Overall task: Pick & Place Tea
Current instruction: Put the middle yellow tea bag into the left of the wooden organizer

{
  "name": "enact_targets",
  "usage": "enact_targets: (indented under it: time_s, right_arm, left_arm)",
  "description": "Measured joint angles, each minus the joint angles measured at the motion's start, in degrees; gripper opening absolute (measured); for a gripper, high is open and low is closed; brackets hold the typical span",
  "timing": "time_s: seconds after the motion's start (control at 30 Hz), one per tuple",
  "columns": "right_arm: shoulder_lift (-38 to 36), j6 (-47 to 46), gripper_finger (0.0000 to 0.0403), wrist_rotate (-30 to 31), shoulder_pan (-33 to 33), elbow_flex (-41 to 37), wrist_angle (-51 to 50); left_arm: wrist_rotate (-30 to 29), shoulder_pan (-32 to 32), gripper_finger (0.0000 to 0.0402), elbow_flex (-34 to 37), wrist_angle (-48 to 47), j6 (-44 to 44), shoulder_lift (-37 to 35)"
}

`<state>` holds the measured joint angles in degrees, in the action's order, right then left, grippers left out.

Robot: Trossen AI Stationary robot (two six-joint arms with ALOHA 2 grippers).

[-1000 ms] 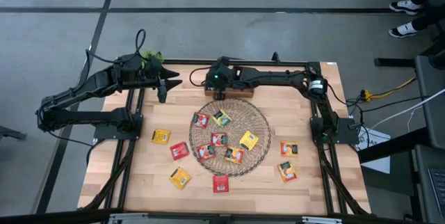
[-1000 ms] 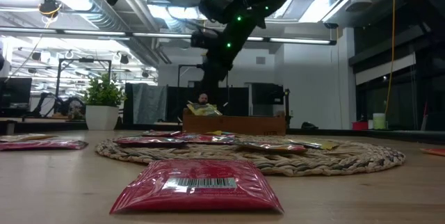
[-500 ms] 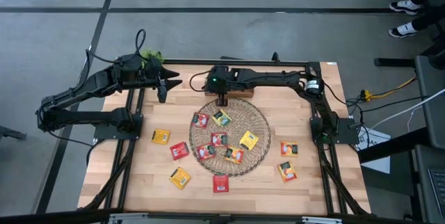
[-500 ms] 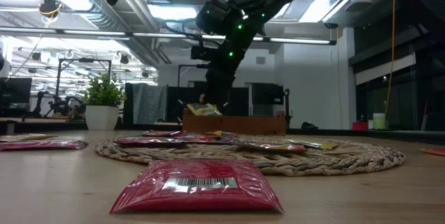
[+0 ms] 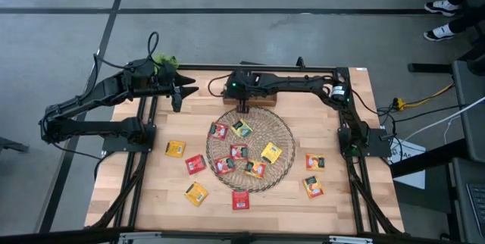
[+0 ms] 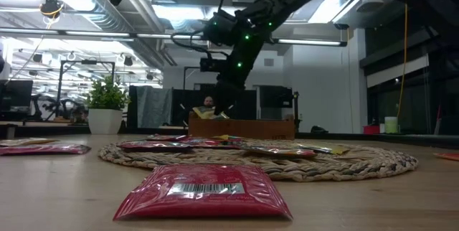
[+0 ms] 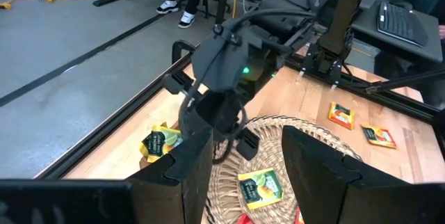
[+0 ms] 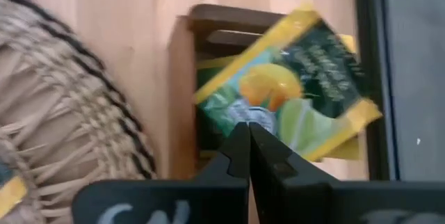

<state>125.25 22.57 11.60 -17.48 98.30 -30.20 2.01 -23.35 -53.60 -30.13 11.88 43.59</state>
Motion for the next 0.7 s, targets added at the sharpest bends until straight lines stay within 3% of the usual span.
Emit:
enact_targets:
  time_s: [0.7]
  right_arm:
    - [0.59, -0.03, 0.0, -3.81, -1.72, 0.02, 1.35]
  left_arm:
    - [-0.1, 0.0, 0.0169, 0.0, 0.9, -0.2, 0.0]
